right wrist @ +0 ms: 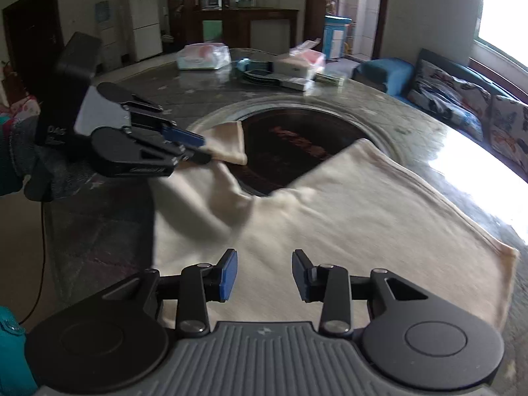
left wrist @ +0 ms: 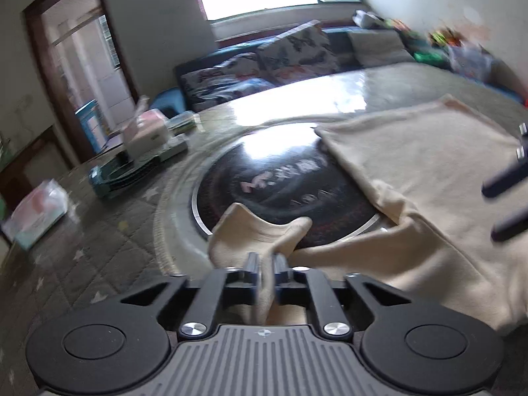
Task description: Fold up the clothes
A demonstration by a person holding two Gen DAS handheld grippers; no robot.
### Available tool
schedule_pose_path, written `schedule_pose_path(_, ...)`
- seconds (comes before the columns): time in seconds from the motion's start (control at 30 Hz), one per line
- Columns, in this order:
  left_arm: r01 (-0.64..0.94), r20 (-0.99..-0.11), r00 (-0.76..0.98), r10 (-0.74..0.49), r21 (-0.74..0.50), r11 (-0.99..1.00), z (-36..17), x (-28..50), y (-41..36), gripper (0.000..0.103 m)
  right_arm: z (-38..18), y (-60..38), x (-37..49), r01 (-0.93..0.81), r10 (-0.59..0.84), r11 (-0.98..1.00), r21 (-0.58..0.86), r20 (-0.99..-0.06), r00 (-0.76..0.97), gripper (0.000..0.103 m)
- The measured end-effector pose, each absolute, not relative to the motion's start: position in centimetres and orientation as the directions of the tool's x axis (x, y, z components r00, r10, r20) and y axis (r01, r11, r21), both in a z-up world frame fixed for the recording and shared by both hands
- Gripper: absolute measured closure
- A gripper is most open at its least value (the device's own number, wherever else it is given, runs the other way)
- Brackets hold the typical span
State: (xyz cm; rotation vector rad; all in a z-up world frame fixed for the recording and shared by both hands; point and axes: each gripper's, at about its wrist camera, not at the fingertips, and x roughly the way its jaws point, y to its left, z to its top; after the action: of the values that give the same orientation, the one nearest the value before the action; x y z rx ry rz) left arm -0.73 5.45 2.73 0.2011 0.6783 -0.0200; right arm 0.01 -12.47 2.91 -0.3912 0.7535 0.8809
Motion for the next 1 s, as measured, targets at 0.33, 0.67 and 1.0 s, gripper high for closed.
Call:
schedule_pose_path(0.33, -0.264, -0.534, 0.838, 0.116, -0.211, 0.941, 4.3, -4.8, 13.8, 0.100, 1.0, -7.7, -1.4, -0.856, 0.582, 0.517, 0.005, -0.736, 0.347, 0.066)
schedule_pose_path(0.67, -0.147, -0.415, 0.910, 0.023, -0.271, 0.951, 8.4, -5.0, 11.4, 0.100, 2.4, -8.3, -2.9, -0.860, 0.609, 0.510, 0.007, -0.709, 0.355, 0.066)
schedule_pose_path(1.0, 0.275, -0.272, 0.904, -0.330, -0.220, 0.936, 13.2, -5.8, -0.7, 0.100, 5.3, -18.1, -1.9, -0.665, 0.489, 0.746, -0.026, -0.657, 0.574, 0.066)
